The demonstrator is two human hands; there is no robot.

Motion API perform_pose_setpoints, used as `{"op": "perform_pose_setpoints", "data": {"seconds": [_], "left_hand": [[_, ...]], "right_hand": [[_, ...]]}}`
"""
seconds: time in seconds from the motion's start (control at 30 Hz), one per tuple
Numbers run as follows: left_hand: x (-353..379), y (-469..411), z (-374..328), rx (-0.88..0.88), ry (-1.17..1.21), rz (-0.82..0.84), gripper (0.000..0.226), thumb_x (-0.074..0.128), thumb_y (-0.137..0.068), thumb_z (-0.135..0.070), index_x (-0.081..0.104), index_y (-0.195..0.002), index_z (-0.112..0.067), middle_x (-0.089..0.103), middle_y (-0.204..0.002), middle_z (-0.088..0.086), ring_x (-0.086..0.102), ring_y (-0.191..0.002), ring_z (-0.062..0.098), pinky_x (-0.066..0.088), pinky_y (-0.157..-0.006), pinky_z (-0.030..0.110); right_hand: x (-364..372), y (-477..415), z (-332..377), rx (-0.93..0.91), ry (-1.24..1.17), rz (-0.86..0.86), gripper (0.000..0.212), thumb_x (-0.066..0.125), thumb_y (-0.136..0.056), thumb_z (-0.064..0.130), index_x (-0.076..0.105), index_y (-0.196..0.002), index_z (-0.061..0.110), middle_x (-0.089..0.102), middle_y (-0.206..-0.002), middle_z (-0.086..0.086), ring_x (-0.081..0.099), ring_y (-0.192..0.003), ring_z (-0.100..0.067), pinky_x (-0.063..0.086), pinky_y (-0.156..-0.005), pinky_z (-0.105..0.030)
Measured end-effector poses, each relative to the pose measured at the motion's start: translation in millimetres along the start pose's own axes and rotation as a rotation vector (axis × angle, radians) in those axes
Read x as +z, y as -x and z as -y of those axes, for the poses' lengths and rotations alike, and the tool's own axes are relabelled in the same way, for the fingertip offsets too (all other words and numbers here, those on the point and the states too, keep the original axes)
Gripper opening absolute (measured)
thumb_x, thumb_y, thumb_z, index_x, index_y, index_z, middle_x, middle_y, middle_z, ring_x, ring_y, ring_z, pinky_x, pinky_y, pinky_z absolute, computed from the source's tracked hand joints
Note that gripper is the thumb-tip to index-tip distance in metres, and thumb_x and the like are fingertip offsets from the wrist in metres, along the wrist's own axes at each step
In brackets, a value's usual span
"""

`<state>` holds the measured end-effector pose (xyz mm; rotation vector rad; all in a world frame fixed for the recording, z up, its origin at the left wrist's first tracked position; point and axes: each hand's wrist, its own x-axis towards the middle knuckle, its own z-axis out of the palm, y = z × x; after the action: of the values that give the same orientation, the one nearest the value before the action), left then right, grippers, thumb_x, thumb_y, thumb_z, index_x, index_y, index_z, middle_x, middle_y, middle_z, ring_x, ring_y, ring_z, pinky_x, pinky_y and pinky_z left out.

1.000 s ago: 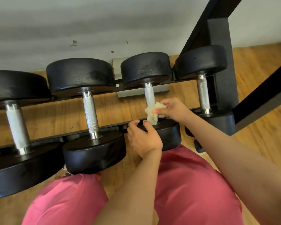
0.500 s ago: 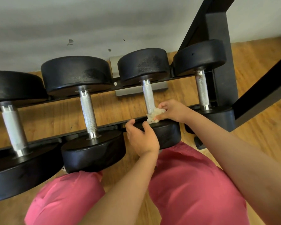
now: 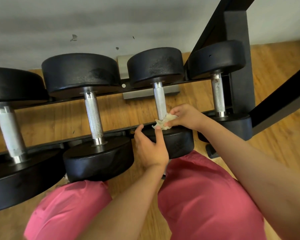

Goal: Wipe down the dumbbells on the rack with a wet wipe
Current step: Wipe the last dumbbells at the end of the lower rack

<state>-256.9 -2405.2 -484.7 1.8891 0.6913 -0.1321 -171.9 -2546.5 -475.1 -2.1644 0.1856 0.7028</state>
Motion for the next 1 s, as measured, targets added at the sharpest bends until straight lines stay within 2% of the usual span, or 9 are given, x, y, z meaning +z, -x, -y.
{"op": "perform_pose_setpoints", "data": {"seconds": [0.1,0.17,0.3,0.37,0.47,0.57,0.7,0.9,1.0], "left_hand": [[-1.2,0.2,-1.8,-0.002,0.019,0.009,0.052,0.054,-0.094,-0.045,0.043,-0.137,-0.019,0.050,-0.138,0.001,0.047,-0.127,0.020,0.033,-0.094,0.025],[-1.3,0.1,-1.6,-0.013,0.022,0.013,0.049,0.054,-0.094,-0.045,0.044,-0.135,-0.020,0.050,-0.137,0.000,0.048,-0.125,0.019,0.032,-0.089,0.023],[-0.6,0.5,-0.6,-0.018,0.036,0.017,0.046,0.054,-0.093,-0.044,0.045,-0.133,-0.022,0.050,-0.135,-0.001,0.048,-0.124,0.019,0.032,-0.088,0.024],[-0.2,0.7,-1.4,-0.017,0.040,0.017,0.046,0.054,-0.094,-0.044,0.045,-0.133,-0.021,0.050,-0.135,-0.001,0.047,-0.124,0.018,0.032,-0.088,0.024],[0.1,0.1,-1.3,-0.016,0.033,0.001,0.045,0.055,-0.093,-0.044,0.046,-0.131,-0.021,0.051,-0.134,-0.001,0.048,-0.122,0.019,0.033,-0.087,0.024],[-0.2,-0.1,-1.0,-0.005,0.024,-0.018,0.044,0.056,-0.092,-0.043,0.048,-0.128,-0.020,0.054,-0.130,0.001,0.051,-0.119,0.022,0.036,-0.088,0.027],[-1.2,0.0,-1.2,0.005,0.012,-0.017,0.043,0.057,-0.092,-0.042,0.049,-0.128,-0.018,0.054,-0.129,0.002,0.051,-0.118,0.023,0.034,-0.086,0.026],[-2.6,1.5,-3.2,0.005,0.022,-0.006,0.043,0.057,-0.093,-0.042,0.048,-0.128,-0.019,0.054,-0.129,0.002,0.051,-0.118,0.022,0.034,-0.082,0.026],[-2.5,1.5,-4.2,-0.004,0.024,-0.007,0.042,0.057,-0.094,-0.041,0.048,-0.128,-0.018,0.053,-0.130,0.003,0.051,-0.118,0.022,0.032,-0.081,0.024]], "right_hand": [[-2.1,2.8,-6.3,0.035,-0.099,-0.078,0.025,0.087,-0.067,0.015,0.069,-0.081,0.004,0.061,-0.079,-0.003,0.054,-0.078,-0.013,0.042,-0.078,-0.031],[-1.9,2.7,-6.4,0.059,-0.162,-0.093,0.025,0.087,-0.067,0.014,0.070,-0.085,0.007,0.067,-0.082,-0.003,0.060,-0.081,-0.012,0.047,-0.080,-0.032],[0.3,-2.0,0.1,0.068,-0.207,-0.098,0.067,0.089,-0.059,0.037,0.068,-0.115,0.007,0.071,-0.108,-0.003,0.066,-0.104,-0.018,0.050,-0.099,-0.039],[2.5,-2.6,2.2,0.073,-0.340,-0.138,0.053,0.086,-0.069,0.026,0.067,-0.114,0.006,0.072,-0.107,-0.004,0.068,-0.102,-0.018,0.053,-0.094,-0.033],[3.3,-7.3,17.9,0.014,-0.470,-0.242,0.021,0.073,-0.083,0.008,0.068,-0.102,0.003,0.071,-0.100,-0.002,0.068,-0.091,-0.008,0.055,-0.076,-0.016],[-1.5,-24.8,41.4,-0.012,-0.559,-0.374,0.008,0.073,-0.085,0.009,0.069,-0.092,0.010,0.071,-0.098,-0.003,0.068,-0.091,-0.010,0.056,-0.080,-0.019],[-4.0,-37.9,53.0,0.066,-0.709,-0.404,0.013,0.074,-0.084,0.012,0.069,-0.096,0.011,0.071,-0.100,-0.004,0.068,-0.096,-0.012,0.055,-0.087,-0.023],[-6.9,-18.2,33.4,0.054,-0.487,-0.284,0.014,0.074,-0.084,0.016,0.068,-0.095,0.010,0.072,-0.101,-0.004,0.069,-0.094,-0.009,0.056,-0.082,-0.021],[-4.1,-1.5,12.7,0.112,-0.289,-0.162,0.020,0.078,-0.080,0.022,0.072,-0.092,0.007,0.073,-0.093,-0.004,0.069,-0.092,-0.015,0.054,-0.087,-0.030]]}}
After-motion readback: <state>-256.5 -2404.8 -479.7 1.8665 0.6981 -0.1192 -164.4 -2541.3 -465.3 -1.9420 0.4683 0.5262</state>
